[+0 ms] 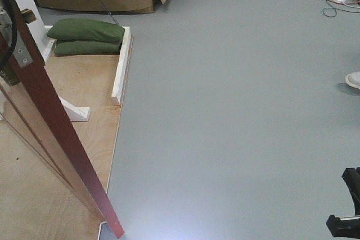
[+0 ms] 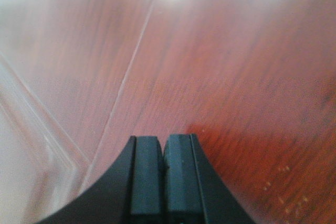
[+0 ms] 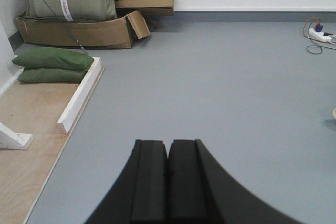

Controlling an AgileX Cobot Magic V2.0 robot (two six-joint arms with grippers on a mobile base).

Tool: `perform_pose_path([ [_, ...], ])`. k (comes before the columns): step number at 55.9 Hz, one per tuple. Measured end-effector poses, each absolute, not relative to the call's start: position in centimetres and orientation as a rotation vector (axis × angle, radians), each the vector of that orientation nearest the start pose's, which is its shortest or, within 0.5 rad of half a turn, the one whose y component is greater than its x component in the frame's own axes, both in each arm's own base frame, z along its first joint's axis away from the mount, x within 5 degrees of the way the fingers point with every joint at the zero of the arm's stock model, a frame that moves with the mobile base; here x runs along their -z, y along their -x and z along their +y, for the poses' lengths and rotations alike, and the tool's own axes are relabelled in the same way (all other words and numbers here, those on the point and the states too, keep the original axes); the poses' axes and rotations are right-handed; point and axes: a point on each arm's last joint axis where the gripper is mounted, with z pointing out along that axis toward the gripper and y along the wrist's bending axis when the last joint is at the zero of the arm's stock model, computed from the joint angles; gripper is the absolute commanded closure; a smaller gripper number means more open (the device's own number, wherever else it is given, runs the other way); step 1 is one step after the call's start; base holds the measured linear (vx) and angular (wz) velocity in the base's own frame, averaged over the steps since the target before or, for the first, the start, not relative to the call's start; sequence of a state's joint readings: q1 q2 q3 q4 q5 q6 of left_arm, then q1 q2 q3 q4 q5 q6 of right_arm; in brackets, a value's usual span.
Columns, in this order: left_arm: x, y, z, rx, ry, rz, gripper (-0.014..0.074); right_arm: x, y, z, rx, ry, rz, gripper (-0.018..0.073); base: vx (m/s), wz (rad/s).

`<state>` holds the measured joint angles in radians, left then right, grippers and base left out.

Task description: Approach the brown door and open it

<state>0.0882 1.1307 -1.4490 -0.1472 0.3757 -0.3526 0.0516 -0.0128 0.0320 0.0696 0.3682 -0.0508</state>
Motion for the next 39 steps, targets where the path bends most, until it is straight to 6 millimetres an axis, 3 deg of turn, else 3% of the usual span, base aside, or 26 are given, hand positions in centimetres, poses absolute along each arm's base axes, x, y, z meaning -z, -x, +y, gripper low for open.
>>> perform_pose_path([
  [39,-51.2,-24.1,0.0,0.567,0.448,1.476,0.053,-17.0,-5.3,0.5,-0.069,0.052,1.87,0.0559,0.0,0.0],
])
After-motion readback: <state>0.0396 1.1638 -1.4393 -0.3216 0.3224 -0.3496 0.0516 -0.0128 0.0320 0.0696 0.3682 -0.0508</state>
